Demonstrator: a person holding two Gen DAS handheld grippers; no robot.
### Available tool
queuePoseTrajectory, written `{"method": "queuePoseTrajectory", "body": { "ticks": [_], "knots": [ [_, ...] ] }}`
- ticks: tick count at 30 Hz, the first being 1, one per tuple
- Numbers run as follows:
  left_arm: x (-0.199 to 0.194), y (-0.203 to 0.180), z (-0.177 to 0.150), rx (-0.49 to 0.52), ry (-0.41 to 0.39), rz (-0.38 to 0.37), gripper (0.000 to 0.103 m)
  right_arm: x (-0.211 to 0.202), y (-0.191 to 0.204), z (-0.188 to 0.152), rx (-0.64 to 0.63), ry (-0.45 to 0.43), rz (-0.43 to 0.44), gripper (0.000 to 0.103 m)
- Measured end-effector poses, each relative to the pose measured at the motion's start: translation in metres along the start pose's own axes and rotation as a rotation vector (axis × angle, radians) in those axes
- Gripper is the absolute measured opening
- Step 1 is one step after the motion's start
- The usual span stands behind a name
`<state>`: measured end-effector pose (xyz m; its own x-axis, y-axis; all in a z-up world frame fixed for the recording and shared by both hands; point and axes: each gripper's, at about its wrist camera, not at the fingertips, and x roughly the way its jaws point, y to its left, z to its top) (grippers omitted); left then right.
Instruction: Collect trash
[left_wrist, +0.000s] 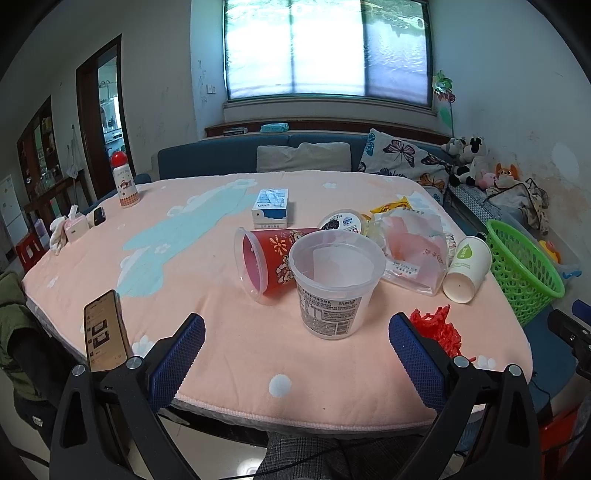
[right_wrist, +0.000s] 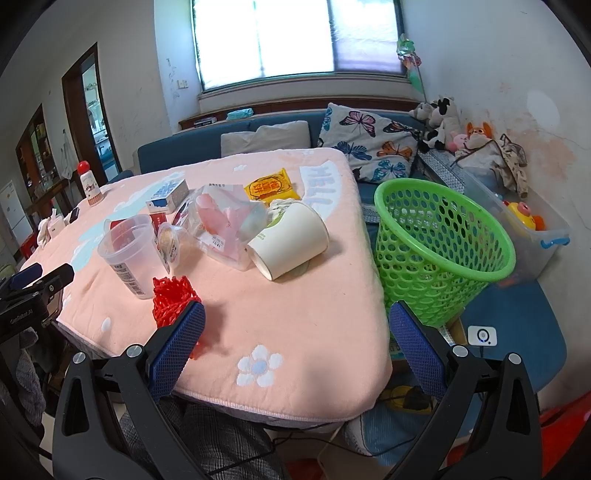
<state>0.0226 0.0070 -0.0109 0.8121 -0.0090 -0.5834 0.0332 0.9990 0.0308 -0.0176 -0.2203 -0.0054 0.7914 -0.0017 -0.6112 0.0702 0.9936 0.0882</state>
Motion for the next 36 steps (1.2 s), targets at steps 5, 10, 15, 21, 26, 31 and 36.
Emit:
{"method": "queuePoseTrajectory", "body": {
  "ticks": [5,10,15,21,26,31,36],
  "knots": [
    [0.004,0.001,0.001,-0.003,0.004,0.003,0.097,0.002,0.001,0.002,-0.006,0.001,0.007,0.098],
    [0.008,0.003,0.002,-0.008,0.013,0.005,0.097,0.006,0.002,0.004,-0.009,0.005,0.011,0.098],
    [0.014,0.003,0.004,-0.007,0.022,0.004,0.097,0.009,0.003,0.006,-0.014,0.007,0.017,0.098],
    [0.02,0.003,0.006,-0.007,0.033,0.007,0.097,0.015,0.003,0.008,-0.017,0.01,0.024,0.098],
    [0.03,0.007,0.008,-0.018,0.05,0.009,0.097,0.022,-0.001,0.012,-0.006,0.021,0.036,0.098],
    [0.038,0.008,0.009,-0.02,0.061,0.006,0.097,0.031,-0.001,0.018,-0.006,0.039,0.052,0.098],
    [0.047,0.01,0.009,-0.025,0.082,0.0,0.097,0.04,0.007,0.027,-0.042,0.044,0.073,0.098]
  ]
}}
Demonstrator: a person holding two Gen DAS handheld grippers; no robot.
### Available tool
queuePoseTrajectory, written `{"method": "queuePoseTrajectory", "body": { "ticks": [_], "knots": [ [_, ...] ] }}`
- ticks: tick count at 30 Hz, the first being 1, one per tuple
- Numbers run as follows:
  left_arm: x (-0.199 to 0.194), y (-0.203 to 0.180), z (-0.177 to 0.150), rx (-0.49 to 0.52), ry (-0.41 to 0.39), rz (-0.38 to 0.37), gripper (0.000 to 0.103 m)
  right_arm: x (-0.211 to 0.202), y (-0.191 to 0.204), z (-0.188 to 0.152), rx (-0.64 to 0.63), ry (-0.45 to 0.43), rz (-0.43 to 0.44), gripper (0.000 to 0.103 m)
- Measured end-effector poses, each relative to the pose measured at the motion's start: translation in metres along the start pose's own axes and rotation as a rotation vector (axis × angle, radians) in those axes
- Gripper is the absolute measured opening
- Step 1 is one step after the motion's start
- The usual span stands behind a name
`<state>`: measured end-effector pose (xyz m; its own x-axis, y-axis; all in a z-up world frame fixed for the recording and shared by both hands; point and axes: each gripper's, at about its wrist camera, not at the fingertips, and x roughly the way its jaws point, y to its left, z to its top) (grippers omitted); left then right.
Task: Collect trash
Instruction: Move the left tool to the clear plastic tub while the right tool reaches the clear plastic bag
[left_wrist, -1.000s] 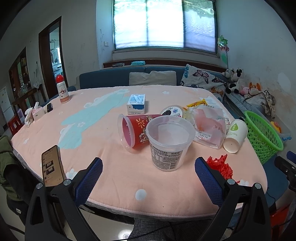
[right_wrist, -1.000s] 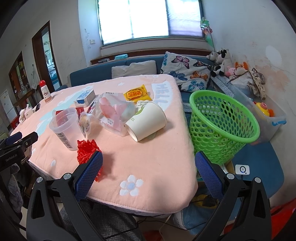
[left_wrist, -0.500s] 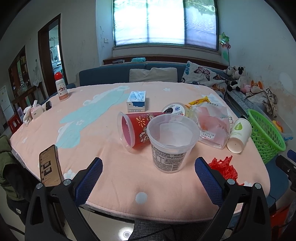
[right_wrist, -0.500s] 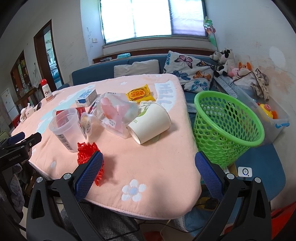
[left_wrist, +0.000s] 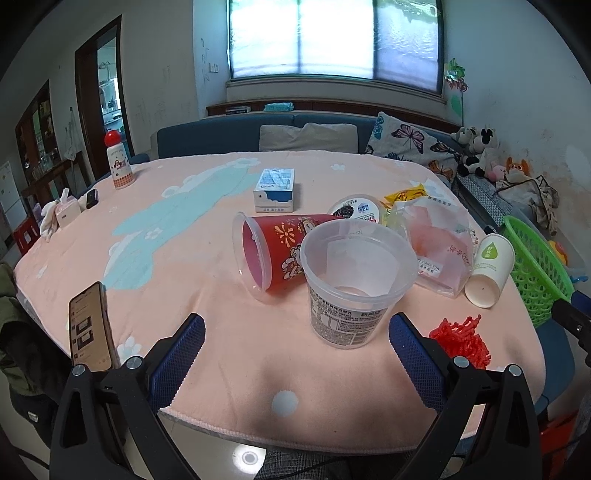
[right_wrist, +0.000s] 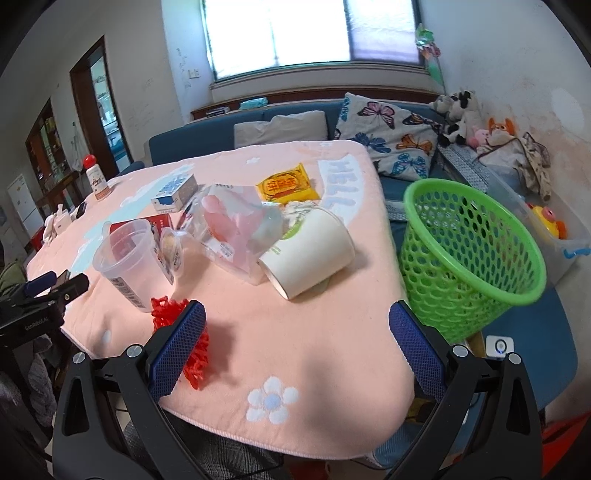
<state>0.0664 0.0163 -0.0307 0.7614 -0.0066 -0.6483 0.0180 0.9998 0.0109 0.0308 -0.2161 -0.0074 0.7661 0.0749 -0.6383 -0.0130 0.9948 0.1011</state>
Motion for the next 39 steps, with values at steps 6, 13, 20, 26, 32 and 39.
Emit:
{"method": "queuePoseTrajectory", "body": {
  "ticks": [6,13,20,26,32,39],
  "knots": [
    [0.01,0.001,0.001,-0.003,0.018,-0.008,0.097,0.013,0.009,0.018,-0.074,-0.003,0.03,0.097],
    [0.017,0.005,0.005,-0.007,0.027,-0.022,0.097,0.033,0.017,0.042,-0.146,0.001,0.084,0.092],
    [0.024,0.013,0.021,-0.028,0.037,-0.049,0.096,0.063,0.028,0.064,-0.223,0.029,0.116,0.079],
    [0.04,0.021,0.038,-0.05,0.084,-0.088,0.083,0.092,0.036,0.08,-0.274,0.064,0.145,0.065],
    [0.063,0.021,0.052,-0.065,0.161,-0.15,0.071,0.115,0.046,0.094,-0.339,0.085,0.163,0.055],
    [0.089,0.015,0.056,-0.056,0.261,-0.234,0.061,0.144,0.047,0.101,-0.383,0.141,0.171,0.044]
  ]
}}
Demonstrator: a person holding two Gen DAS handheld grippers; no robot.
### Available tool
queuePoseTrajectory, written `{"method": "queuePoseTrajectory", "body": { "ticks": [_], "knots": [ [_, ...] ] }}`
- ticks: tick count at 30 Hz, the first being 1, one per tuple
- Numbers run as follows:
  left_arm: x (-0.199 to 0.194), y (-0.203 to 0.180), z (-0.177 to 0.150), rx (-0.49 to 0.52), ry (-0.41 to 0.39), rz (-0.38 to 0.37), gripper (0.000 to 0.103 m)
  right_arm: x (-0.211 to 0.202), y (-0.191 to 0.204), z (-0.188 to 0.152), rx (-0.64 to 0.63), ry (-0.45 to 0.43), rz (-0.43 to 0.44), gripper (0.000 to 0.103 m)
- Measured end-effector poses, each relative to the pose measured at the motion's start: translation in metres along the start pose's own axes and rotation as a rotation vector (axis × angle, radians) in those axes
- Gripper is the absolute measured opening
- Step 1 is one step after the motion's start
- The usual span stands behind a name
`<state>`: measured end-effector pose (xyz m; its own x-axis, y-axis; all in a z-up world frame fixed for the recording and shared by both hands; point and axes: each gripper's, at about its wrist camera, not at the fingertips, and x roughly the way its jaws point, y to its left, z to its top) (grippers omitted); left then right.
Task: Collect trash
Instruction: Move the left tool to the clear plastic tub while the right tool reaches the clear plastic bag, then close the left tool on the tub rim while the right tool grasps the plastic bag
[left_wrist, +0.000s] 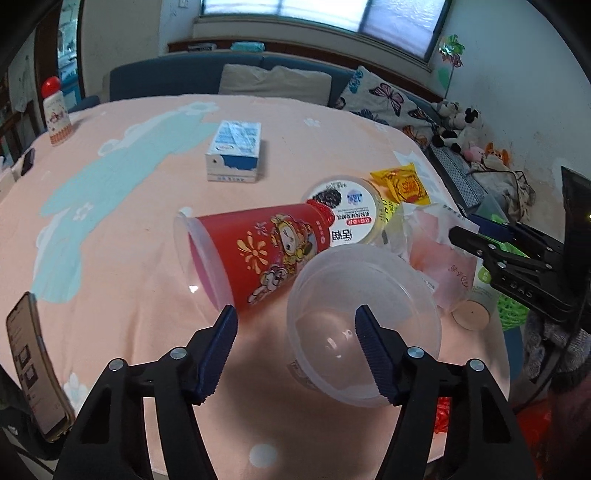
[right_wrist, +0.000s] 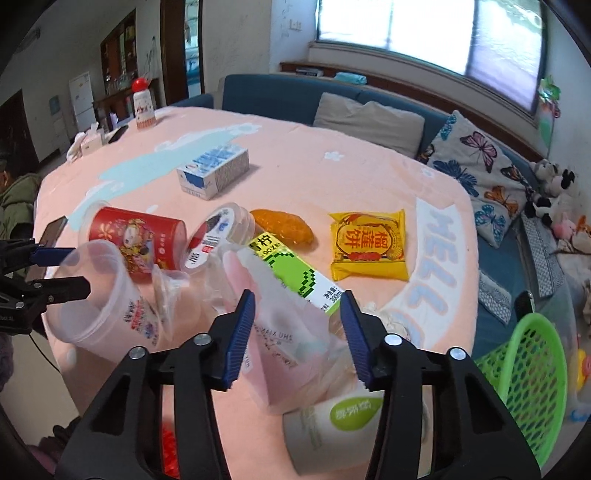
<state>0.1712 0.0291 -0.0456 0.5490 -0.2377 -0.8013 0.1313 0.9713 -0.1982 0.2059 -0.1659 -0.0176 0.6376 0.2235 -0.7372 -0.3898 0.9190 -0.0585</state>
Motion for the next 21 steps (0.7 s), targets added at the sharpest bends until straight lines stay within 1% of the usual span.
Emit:
{"method": "queuePoseTrajectory", "body": {
  "ticks": [2,3,4,5,6,7,8,9,11,17,21],
  "knots": [
    [0.007,0.001,0.002,-0.006,0.022,-0.01,0.05,0.004,-0.002,0.001,0.003,0.003,0.014,0.038],
    [0.01,0.003,0.003,-0.012,0.036,-0.02,0.047,0.005,-0.002,0.001,0.002,0.01,0.025,0.034],
    [0.013,0.004,0.003,-0.019,0.052,-0.031,0.042,0.006,-0.001,0.0,0.003,0.012,0.033,0.031],
    [0.016,0.005,0.003,-0.025,0.065,-0.048,0.033,0.006,-0.001,0.0,0.005,0.011,0.038,0.025],
    [0.018,0.006,0.003,-0.025,0.071,-0.055,0.03,0.006,-0.001,-0.001,0.008,0.009,0.042,0.021],
    [0.019,0.006,0.003,-0.025,0.076,-0.056,0.025,0.005,0.0,0.0,0.01,0.005,0.045,0.019],
    [0.02,0.005,0.002,-0.023,0.08,-0.053,0.018,0.002,0.0,-0.001,0.013,-0.004,0.049,0.015],
    [0.02,0.005,0.001,-0.022,0.081,-0.05,0.017,0.0,0.001,-0.001,0.014,-0.009,0.054,0.013],
    [0.019,0.002,-0.001,-0.009,0.08,-0.033,0.007,-0.005,0.005,-0.001,0.009,-0.022,0.056,0.011],
    [0.006,0.004,-0.005,0.006,0.073,-0.029,0.007,-0.03,0.013,-0.001,0.017,-0.089,0.052,0.008],
    [-0.01,0.003,-0.004,0.018,0.046,-0.039,0.007,-0.05,0.012,0.002,0.039,-0.134,0.05,0.007]
  ]
}}
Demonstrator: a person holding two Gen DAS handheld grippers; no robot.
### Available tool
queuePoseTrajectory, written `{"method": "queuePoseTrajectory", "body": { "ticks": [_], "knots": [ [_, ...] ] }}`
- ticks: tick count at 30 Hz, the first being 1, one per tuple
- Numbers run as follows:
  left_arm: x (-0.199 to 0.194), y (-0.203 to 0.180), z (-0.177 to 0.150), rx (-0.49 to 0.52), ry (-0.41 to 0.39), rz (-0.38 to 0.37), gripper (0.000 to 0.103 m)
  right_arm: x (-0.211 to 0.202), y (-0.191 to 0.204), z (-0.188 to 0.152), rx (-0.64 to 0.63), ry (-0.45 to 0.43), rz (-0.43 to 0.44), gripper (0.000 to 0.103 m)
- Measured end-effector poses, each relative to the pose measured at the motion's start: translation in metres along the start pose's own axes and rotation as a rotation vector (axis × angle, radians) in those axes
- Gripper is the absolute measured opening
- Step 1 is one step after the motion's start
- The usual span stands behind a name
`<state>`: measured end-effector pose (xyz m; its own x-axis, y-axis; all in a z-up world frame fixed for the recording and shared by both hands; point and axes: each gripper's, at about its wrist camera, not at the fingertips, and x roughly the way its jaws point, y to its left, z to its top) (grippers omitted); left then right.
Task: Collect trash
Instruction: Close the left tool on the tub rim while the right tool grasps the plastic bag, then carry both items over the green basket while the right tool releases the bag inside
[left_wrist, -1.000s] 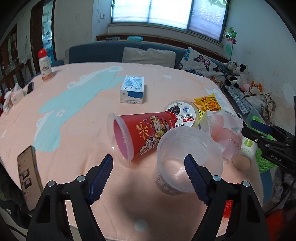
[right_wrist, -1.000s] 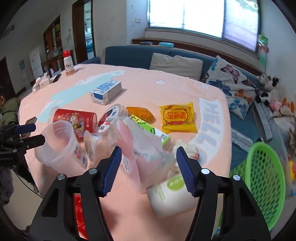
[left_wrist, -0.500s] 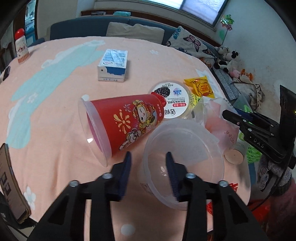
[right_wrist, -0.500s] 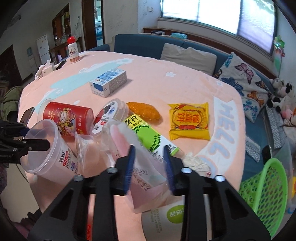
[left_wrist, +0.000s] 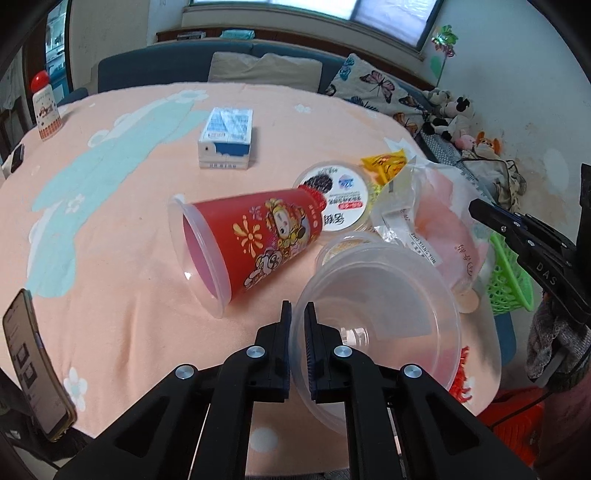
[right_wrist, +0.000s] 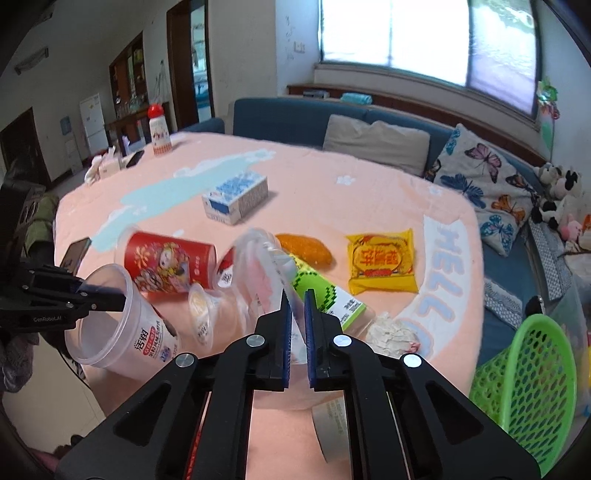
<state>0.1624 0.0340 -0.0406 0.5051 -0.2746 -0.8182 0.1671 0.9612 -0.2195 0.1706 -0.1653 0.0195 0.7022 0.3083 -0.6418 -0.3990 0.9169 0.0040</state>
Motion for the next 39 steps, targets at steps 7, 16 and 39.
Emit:
{"method": "queuePoseTrajectory", "body": {
  "ticks": [7,16,39],
  "knots": [
    [-0.024,-0.012,0.015,0.033,-0.056,-0.025,0.007,-0.027,-0.009,0.004,0.056,-0.048,-0.011,0.007],
    [-0.031,-0.008,0.025,0.016,-0.081,-0.022,0.007,-0.021,-0.006,-0.009,0.066,-0.015,0.045,0.069],
    [-0.022,0.003,0.024,-0.004,-0.068,-0.015,0.007,0.031,0.019,-0.037,-0.057,0.178,0.042,0.027]
  ]
}}
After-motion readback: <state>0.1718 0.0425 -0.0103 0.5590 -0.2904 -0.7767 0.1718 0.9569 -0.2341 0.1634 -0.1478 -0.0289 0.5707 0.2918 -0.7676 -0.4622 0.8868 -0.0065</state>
